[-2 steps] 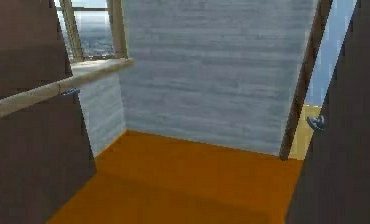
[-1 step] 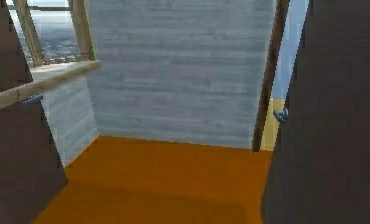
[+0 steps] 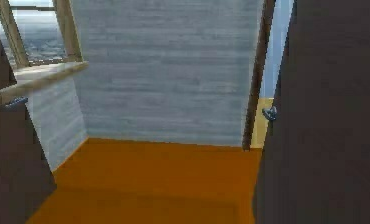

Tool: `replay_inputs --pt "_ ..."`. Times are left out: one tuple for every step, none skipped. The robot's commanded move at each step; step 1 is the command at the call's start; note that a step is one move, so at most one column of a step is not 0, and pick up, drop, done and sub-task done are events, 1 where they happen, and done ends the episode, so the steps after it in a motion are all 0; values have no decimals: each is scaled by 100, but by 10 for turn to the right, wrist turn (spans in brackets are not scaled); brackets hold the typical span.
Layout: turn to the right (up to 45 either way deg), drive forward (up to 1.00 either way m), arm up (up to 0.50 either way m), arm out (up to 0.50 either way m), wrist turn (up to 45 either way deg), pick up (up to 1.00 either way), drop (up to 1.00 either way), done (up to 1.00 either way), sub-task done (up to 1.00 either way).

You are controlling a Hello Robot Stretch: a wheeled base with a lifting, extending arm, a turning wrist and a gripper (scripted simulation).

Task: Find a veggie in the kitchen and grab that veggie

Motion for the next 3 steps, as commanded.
replay_inputs --pt "-450 0 0 0 0 0 0 0 0" --pt "-450 0 0 0 0 0 0 0 0" --pt "-180 0 0 0 0 0 0 0 0"
